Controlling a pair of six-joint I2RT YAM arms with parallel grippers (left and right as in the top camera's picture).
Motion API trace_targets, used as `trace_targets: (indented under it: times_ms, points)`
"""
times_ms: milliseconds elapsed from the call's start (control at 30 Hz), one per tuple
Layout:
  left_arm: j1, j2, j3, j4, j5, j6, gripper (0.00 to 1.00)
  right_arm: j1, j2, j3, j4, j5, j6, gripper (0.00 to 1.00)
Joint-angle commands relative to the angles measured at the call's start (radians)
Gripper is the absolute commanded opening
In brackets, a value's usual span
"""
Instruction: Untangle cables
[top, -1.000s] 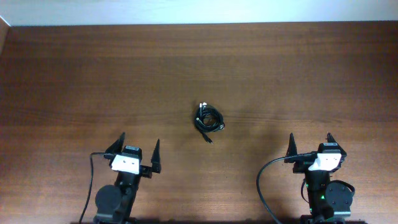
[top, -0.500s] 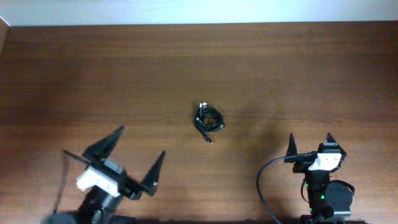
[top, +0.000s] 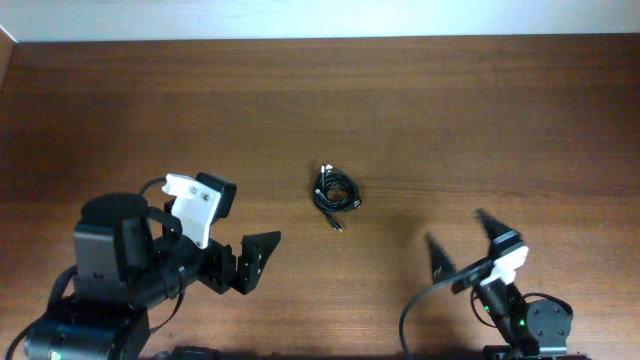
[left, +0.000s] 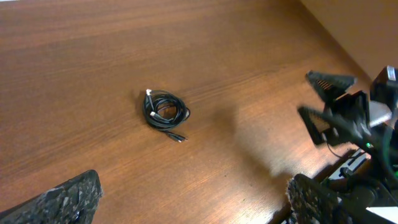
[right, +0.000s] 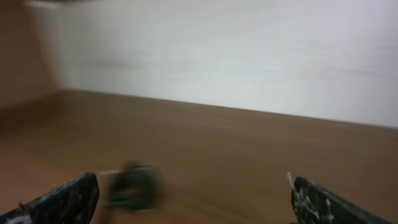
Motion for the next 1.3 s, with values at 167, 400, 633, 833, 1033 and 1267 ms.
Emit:
trace_targets:
  times_ms: [167,400,633,833,1033,1267]
  points:
    - [-0.002,0.021,0.016,-0.004,0.022,0.015,0.99,-0.012,-0.004,0.053,0.596,-0.195,0.394,0.98]
    - [-0.002,0.021,0.016,-0.008,0.021,0.015,0.99,-0.108,0.336,1.033,-0.661,0.232,-0.02,0.98]
    - [-0.002,0.027,0.016,-0.011,0.037,-0.005,0.99,-0.11,0.841,1.45,-1.439,-0.204,0.042,0.98]
    - [-0.002,0.068,0.015,-0.024,-0.095,-0.064,0.99,0.071,1.106,1.449,-1.558,0.163,0.172,0.89]
    - [-0.002,0.172,0.015,-0.036,-0.154,-0.114,0.99,0.418,1.441,1.449,-1.541,0.496,0.314,0.9]
    - [-0.002,0.259,0.015,-0.101,-0.177,-0.114,0.99,0.472,1.735,1.449,-1.202,0.212,0.303,0.89]
